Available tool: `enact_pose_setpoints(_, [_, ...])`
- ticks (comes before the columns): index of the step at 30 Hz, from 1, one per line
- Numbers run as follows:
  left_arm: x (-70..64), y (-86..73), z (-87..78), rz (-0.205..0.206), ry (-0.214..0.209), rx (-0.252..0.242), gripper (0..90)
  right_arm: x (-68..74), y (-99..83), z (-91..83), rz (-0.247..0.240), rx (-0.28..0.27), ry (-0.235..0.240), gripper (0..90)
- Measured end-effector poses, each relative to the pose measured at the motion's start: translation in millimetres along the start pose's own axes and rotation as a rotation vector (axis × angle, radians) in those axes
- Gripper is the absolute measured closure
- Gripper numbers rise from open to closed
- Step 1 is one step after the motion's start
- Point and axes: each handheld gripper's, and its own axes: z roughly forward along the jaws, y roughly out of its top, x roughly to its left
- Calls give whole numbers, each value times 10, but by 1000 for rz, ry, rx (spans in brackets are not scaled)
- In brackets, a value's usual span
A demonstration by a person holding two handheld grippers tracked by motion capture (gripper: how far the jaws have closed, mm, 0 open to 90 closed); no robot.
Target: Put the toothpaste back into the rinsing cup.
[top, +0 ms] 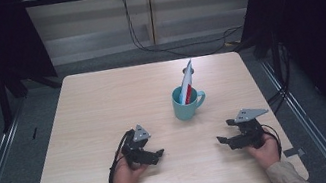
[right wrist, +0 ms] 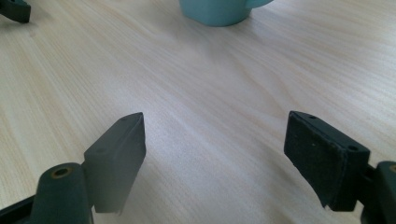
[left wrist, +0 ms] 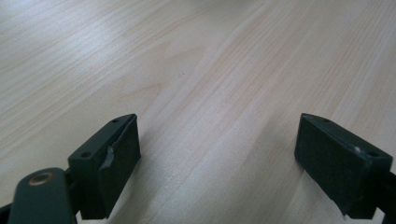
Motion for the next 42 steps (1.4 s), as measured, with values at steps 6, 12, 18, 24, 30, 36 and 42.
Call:
enact_pose_setpoints(6, [0, 0, 0, 0, 0, 0, 139, 11, -21, 18, -9, 9, 0, 206])
enact_pose_setpoints(12, [0, 0, 0, 0, 0, 0, 139, 26, -29, 24, -22, 23, -4, 207])
enact_pose_setpoints(18, [-1, 0, 0, -1, -1, 0, 139, 56, -23, 56, -44, 55, 1, 209])
enact_pose_setpoints(24, [-1, -1, 0, 0, -1, 0, 139, 48, -25, 56, -28, 60, 3, 203])
enact_pose_setpoints(30, [0, 0, -1, 2, 0, 0, 140, 31, -24, 62, -12, 66, 7, 186])
enact_pose_setpoints(36, [-1, -1, -1, 2, 1, 0, 141, 37, -16, 74, -6, 76, 0, 147])
enact_pose_setpoints(42, [-1, -1, -1, 2, 0, 0, 142, 38, -16, 74, -7, 76, -1, 146])
